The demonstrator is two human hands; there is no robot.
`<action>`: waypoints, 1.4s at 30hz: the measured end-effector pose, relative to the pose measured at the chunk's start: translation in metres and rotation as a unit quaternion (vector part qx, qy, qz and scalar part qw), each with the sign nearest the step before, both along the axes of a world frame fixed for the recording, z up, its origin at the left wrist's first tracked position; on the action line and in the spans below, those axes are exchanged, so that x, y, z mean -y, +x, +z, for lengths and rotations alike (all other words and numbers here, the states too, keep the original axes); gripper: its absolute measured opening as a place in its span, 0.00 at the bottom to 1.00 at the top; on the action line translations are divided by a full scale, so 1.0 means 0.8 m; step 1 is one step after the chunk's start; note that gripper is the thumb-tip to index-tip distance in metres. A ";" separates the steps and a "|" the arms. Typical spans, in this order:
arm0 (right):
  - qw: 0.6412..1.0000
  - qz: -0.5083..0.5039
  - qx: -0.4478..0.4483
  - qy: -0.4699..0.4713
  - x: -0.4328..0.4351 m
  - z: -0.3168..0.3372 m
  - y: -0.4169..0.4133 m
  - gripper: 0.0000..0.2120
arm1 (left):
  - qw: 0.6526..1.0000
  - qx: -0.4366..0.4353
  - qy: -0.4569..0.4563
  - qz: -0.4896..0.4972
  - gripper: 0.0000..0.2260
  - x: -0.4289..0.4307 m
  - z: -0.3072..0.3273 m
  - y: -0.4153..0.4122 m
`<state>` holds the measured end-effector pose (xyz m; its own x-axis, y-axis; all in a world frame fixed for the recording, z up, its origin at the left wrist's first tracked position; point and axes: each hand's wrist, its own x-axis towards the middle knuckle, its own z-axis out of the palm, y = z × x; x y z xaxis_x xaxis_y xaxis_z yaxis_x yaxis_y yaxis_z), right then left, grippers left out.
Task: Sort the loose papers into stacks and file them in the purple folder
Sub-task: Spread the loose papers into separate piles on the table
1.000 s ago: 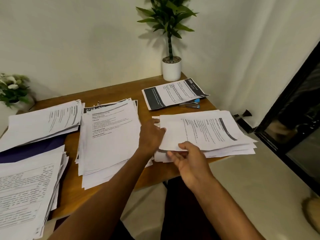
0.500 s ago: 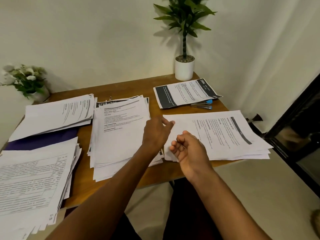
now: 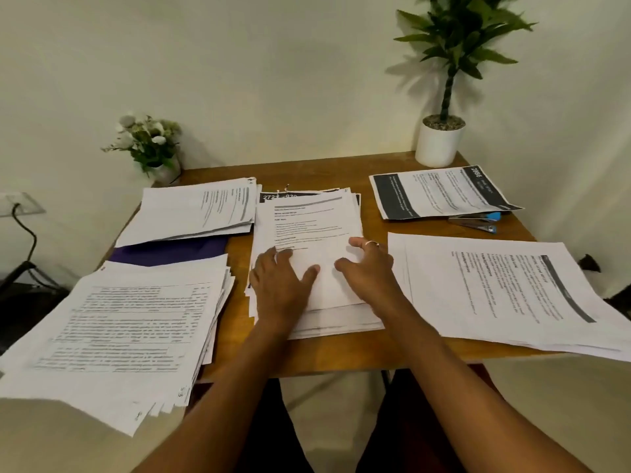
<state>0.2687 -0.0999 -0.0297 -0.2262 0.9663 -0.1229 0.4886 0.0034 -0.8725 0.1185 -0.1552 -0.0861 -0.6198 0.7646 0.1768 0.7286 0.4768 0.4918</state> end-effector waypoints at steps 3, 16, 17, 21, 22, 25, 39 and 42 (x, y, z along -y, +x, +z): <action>0.998 -0.004 0.061 0.014 -0.014 -0.003 -0.014 0.26 | 0.999 -0.012 0.052 0.010 0.29 0.006 -0.006 0.005; 0.997 -0.040 -0.050 0.047 -0.043 0.000 -0.020 0.20 | 0.996 0.008 0.087 0.018 0.29 0.004 -0.008 0.003; 0.998 -0.030 -0.037 0.038 -0.047 -0.002 -0.019 0.22 | 0.996 0.010 0.091 0.017 0.29 0.004 -0.007 0.003; 0.999 -0.022 0.023 0.018 -0.057 -0.010 -0.014 0.18 | 0.994 0.029 0.106 0.019 0.28 0.005 -0.006 0.002; 0.999 -0.025 0.018 0.012 -0.058 -0.010 -0.013 0.16 | 0.993 0.040 0.112 0.021 0.28 0.006 -0.006 0.002; 0.999 -0.038 -0.020 -0.001 -0.058 -0.002 -0.006 0.13 | 0.984 0.091 0.148 0.034 0.28 0.006 -0.001 0.001; 0.993 -0.063 0.047 0.091 -0.052 0.022 0.020 0.15 | 0.995 0.059 -0.065 -0.043 0.24 0.004 0.040 -0.025; 0.990 -0.090 0.022 0.109 -0.050 0.024 0.026 0.07 | 0.994 0.037 -0.090 -0.054 0.26 0.007 0.039 -0.021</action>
